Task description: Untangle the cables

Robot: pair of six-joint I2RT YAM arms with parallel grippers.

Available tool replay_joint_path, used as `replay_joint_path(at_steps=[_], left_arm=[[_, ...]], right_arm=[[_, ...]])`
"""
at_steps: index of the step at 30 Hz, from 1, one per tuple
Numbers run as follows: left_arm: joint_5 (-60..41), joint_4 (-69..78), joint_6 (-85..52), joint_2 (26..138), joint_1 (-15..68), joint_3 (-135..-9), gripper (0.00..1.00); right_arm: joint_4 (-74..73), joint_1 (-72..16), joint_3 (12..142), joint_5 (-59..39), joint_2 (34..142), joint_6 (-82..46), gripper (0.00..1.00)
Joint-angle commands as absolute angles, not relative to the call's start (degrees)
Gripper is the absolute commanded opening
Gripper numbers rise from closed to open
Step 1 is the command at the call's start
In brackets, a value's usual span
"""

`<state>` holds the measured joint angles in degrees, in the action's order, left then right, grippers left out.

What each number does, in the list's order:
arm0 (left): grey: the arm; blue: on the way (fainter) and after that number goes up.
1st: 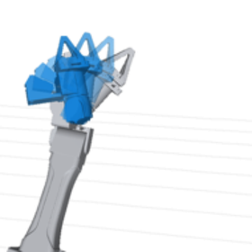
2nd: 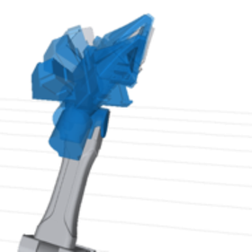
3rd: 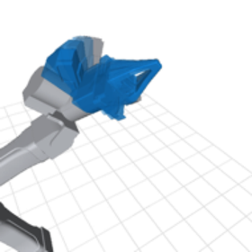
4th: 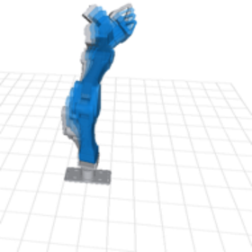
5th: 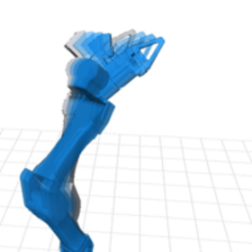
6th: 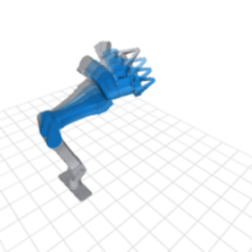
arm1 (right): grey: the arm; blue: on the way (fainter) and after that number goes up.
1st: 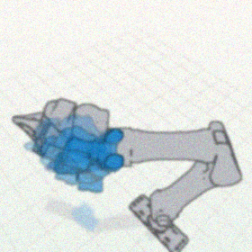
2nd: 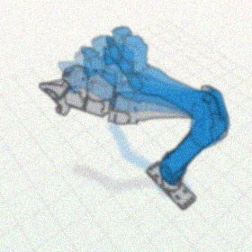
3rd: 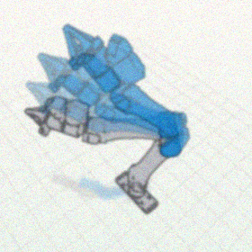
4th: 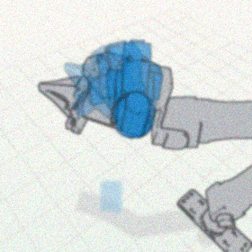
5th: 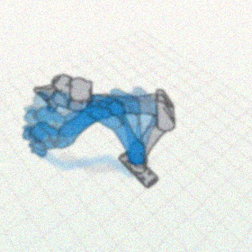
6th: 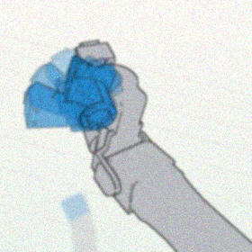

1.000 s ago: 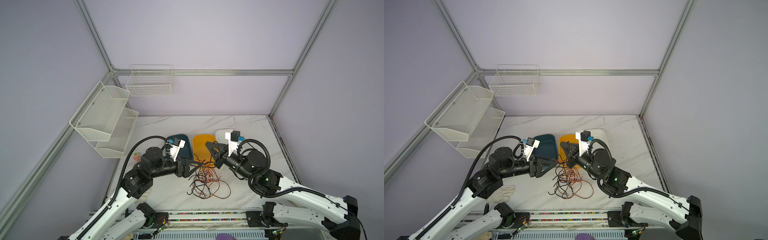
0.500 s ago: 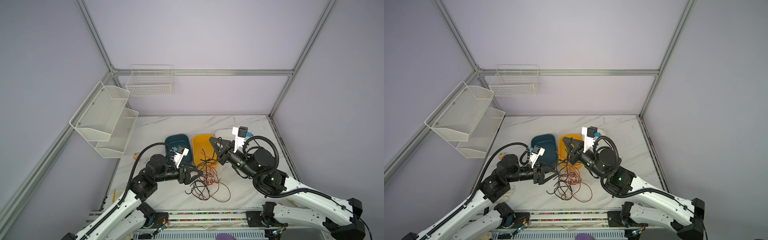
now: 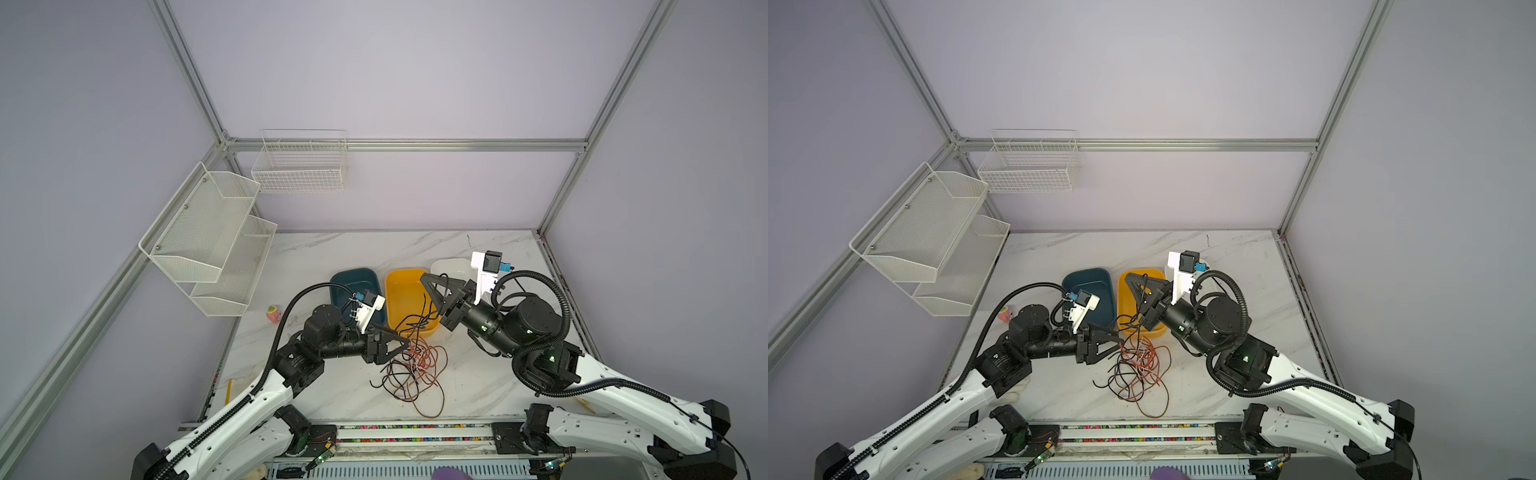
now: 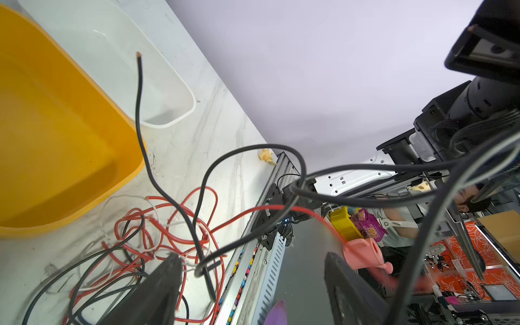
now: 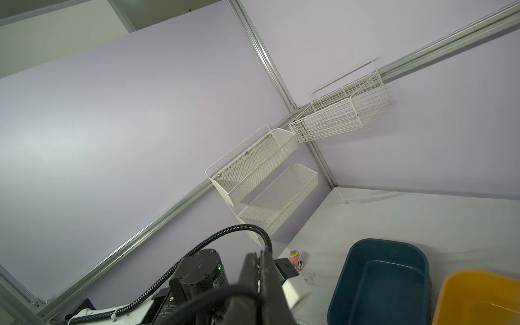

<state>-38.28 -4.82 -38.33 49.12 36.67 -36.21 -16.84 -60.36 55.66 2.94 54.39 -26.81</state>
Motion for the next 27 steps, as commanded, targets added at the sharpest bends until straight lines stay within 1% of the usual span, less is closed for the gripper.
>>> replay_joint_path(at_steps=[1,3,6,11,18,22,23,27], left_arm=[[-38.50,0.07,-37.86,49.80,37.48,-34.33,0.80],[-38.37,1.97,-38.52,50.45,37.91,-33.89,0.78],[-38.20,3.61,-38.76,51.65,38.36,-33.84,0.70],[-38.05,4.22,-38.24,52.25,38.60,-34.23,0.45],[-38.39,4.15,-37.97,52.56,38.67,-33.71,0.19],[-38.36,2.49,-37.65,51.80,38.66,-33.66,0.02],[-38.34,1.42,-37.30,51.48,38.64,-33.78,0.00],[-37.41,-3.53,-36.13,49.02,38.60,-33.76,0.00]], right_arm=[[-18.19,-59.99,57.77,1.69,53.04,-28.12,0.00],[-18.28,-60.03,58.01,1.20,52.99,-28.12,0.00],[-18.37,-60.03,58.27,0.23,53.31,-28.12,0.00],[-18.22,-60.03,58.60,0.00,53.26,-28.21,0.00],[-17.85,-60.02,58.41,1.68,52.46,-28.22,0.00],[-16.86,-60.03,58.23,6.03,51.45,-27.70,0.00],[-16.43,-60.03,58.07,7.81,51.05,-27.47,0.00],[-14.06,-60.03,57.76,15.09,49.17,-26.00,0.00]])
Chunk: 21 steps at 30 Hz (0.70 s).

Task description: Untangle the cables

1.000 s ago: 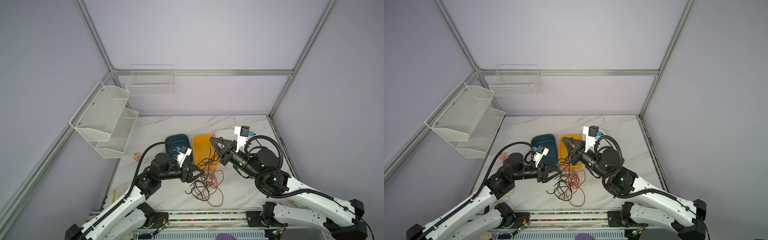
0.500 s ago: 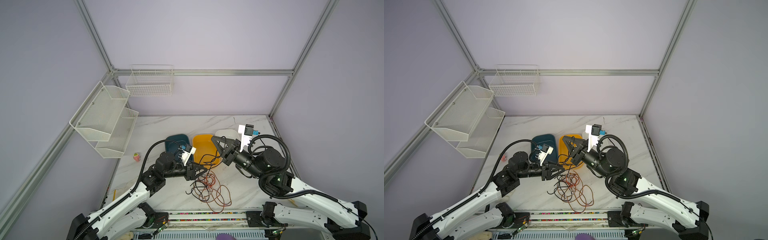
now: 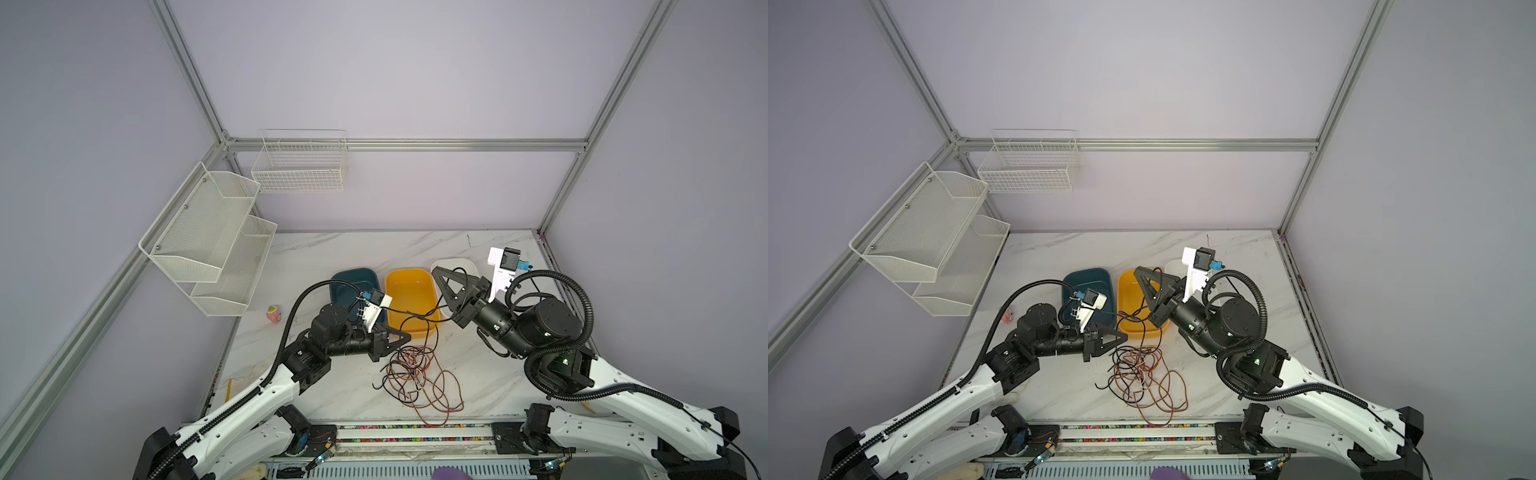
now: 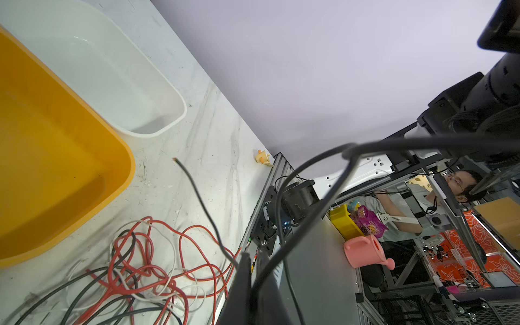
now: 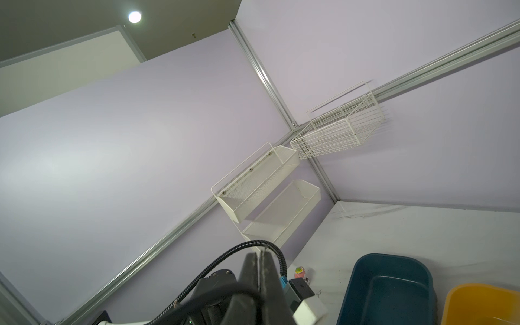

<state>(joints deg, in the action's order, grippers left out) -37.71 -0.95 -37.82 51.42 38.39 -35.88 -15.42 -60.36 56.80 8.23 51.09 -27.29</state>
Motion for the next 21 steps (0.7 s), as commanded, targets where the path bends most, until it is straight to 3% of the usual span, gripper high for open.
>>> replay_joint_path(at_steps=[1,7,13,21], left_arm=[[-36.90,-4.28,-36.17,48.34,38.64,-33.66,0.00],[-35.64,-10.59,-34.69,46.76,38.63,-35.83,0.00],[-32.07,-27.39,-26.64,44.65,38.67,-42.44,0.00],[-25.04,-36.11,-22.83,42.28,38.67,-44.99,0.00]], right_arm=[[-13.79,-60.03,57.57,15.98,48.85,-25.74,0.00],[-11.93,-59.79,56.62,20.55,47.84,-24.37,0.00],[-6.13,-57.27,55.77,28.99,47.04,-23.31,0.00],[-0.21,-51.17,54.76,31.73,45.97,-25.24,0.00]])
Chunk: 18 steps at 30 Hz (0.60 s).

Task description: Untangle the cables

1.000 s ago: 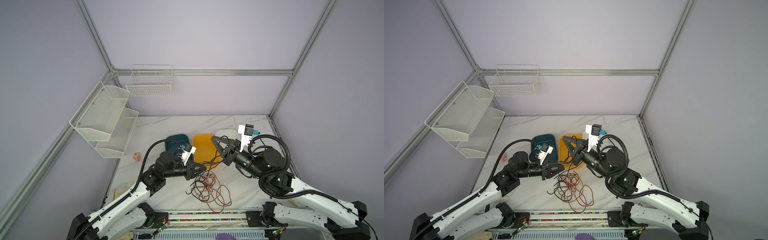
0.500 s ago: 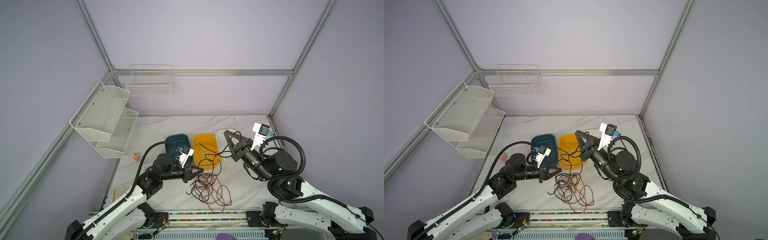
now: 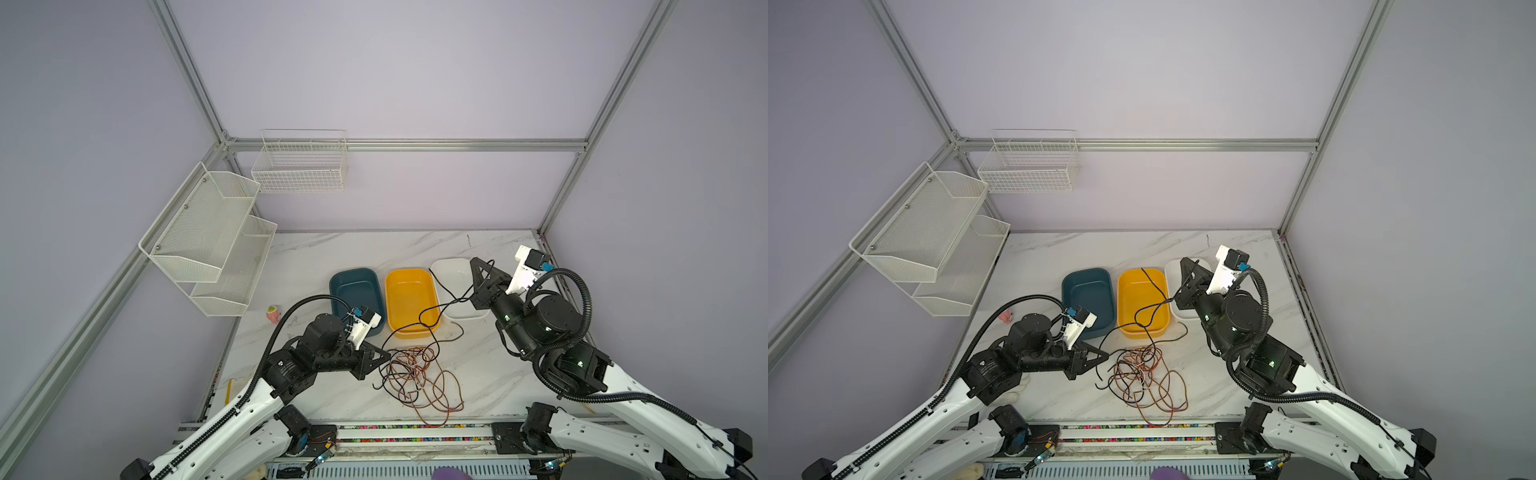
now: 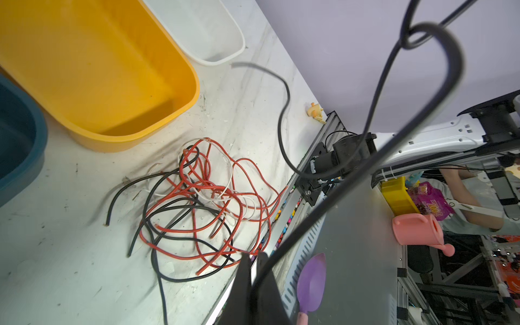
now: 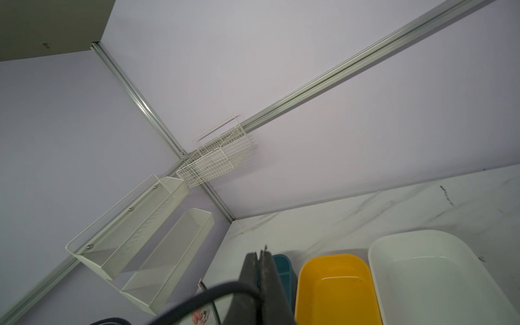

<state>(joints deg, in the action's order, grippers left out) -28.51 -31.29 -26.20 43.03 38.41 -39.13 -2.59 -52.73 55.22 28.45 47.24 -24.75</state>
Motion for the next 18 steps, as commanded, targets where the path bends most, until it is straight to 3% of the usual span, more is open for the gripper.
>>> replay_joint_path(at_steps=[1,8,18], left_arm=[[-24.11,-36.79,-22.53,42.40,38.65,-45.32,0.00],[-16.53,-41.26,-21.96,41.75,38.65,-47.82,0.00],[-7.12,-45.36,-21.34,32.08,38.35,-51.43,0.00]], right_arm=[[0.32,-50.37,54.55,31.58,46.10,-25.23,0.00],[4.24,-45.44,54.23,29.71,46.16,-25.78,0.00],[10.51,-40.53,54.32,30.22,46.71,-25.96,0.00]])
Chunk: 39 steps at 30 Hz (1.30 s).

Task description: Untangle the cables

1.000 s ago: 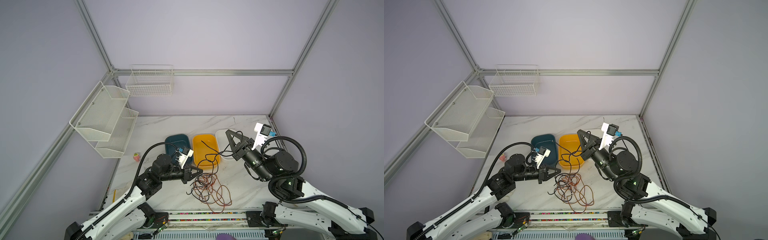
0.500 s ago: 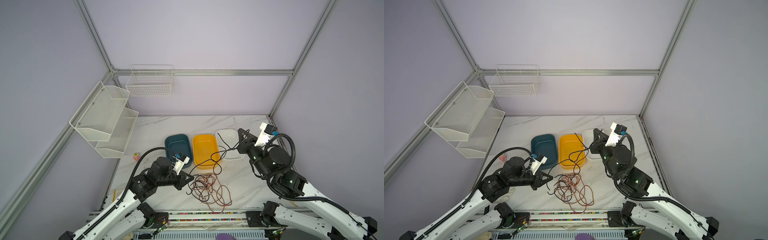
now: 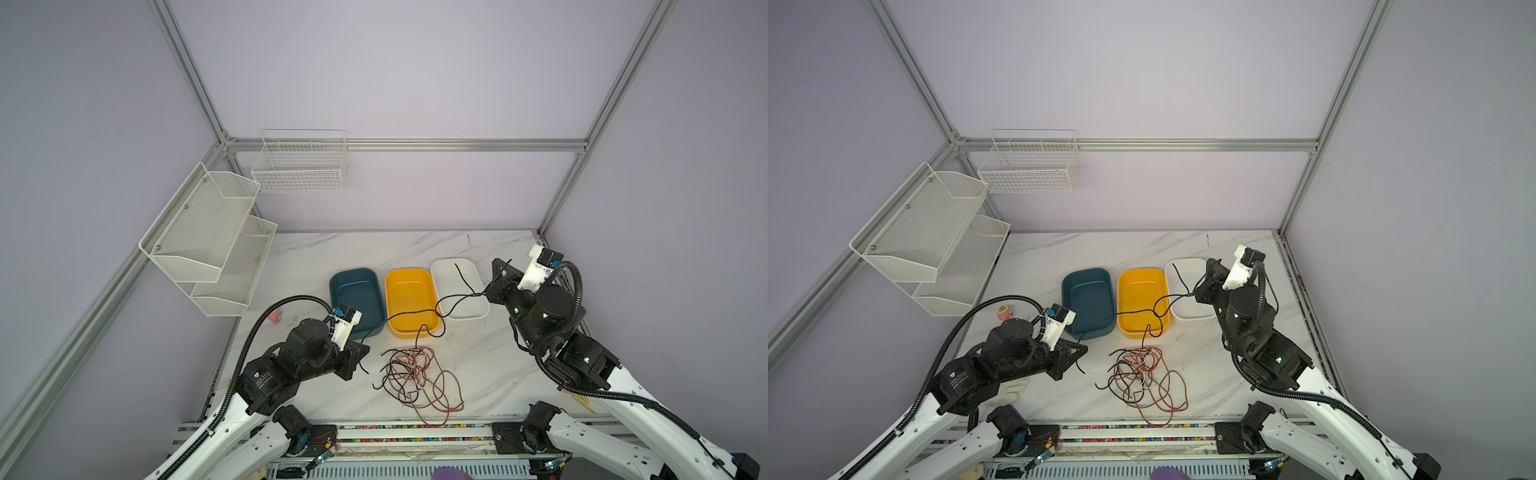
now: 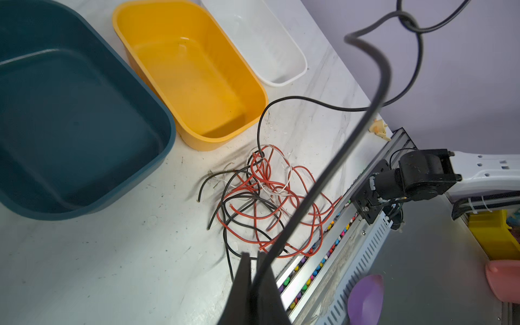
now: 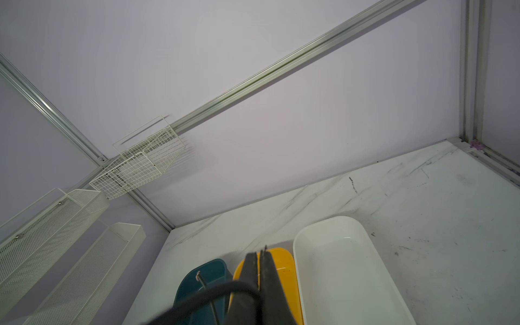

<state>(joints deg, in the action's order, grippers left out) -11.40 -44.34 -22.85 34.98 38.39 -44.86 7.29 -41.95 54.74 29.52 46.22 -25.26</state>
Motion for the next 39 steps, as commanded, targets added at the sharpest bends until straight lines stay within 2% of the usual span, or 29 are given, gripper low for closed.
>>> replay_joint_path(at_steps=[1,9,18,24,29,39], left_arm=[[-6.12,-45.37,-21.60,30.73,38.34,-51.92,0.00],[0.57,-45.67,-22.25,23.73,38.43,-57.51,0.00],[2.47,-44.07,-20.69,21.67,38.40,-64.93,0.00],[1.66,-43.41,-18.21,23.72,38.36,-69.46,0.00],[-2.51,-41.43,-18.90,26.56,38.40,-68.30,0.00],[-1.29,-37.72,-16.84,29.29,38.40,-66.49,0.00]], right_arm=[[10.85,-39.75,53.96,29.85,46.96,-26.25,0.00],[11.43,-30.83,50.51,22.64,48.14,-28.11,0.00],[11.13,-19.78,47.65,12.59,49.63,-28.91,0.00],[10.91,-18.05,47.38,11.59,50.01,-29.27,0.00],[10.57,-17.67,49.52,10.50,51.15,-28.75,0.00],[5.45,-17.49,52.50,9.04,60.74,-27.24,0.00]])
